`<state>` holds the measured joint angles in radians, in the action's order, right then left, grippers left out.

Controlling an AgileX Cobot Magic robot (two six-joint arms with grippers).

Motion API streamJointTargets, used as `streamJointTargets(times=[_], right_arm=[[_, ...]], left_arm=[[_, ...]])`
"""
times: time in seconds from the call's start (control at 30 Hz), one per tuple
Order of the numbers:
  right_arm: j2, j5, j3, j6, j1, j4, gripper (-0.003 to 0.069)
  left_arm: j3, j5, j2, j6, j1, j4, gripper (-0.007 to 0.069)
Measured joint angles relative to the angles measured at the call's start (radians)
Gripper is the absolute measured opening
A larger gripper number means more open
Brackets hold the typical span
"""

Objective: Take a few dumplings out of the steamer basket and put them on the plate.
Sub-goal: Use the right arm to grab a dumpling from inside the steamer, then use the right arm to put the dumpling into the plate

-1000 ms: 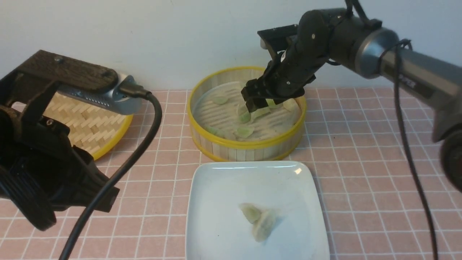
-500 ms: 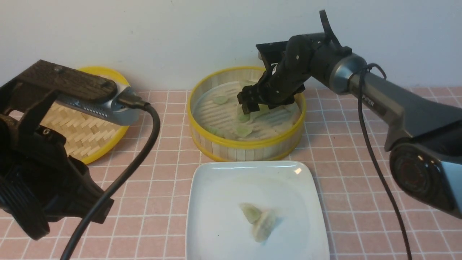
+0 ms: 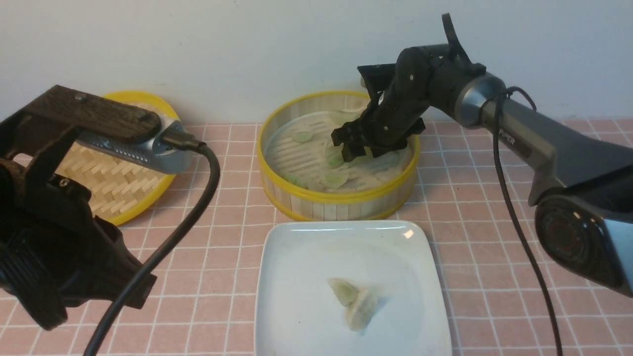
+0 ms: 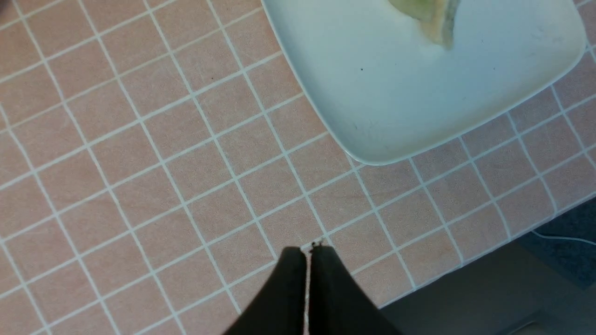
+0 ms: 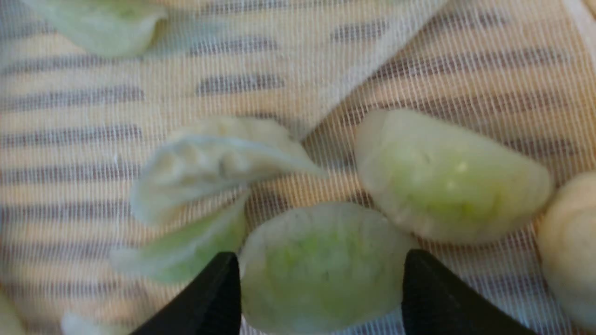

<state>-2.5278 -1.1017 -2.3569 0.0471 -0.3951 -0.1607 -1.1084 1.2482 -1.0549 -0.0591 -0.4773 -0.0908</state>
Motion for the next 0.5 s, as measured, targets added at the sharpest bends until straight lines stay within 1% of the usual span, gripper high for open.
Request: streamJointTargets(times=[0.13,0.3,0.4,0.5], right_arm=[[0.027,-0.12,-0.014,-0.005,0.004,0.011,0.0402],[0.1,-0.143,-0.027,-0.022,0.006,0.008,0.0402],[0.166,-0.143,-0.008,-0.047,0.006,-0.047,0.0402],[0.231,-0.143,0.061,-0.064,0.004,-0.102,0.0402]], left_arm=[[0.0,0.0,0.0,0.0,0.0,0.0,-0.0006],[0.0,0.0,0.0,0.0,0.0,0.0,-0.0006],[0.0,0.001,0.0,0.001,0.0,0.0,-0.0006],[0.0,0.001,0.0,0.001,0.0,0.0,-0.0006]])
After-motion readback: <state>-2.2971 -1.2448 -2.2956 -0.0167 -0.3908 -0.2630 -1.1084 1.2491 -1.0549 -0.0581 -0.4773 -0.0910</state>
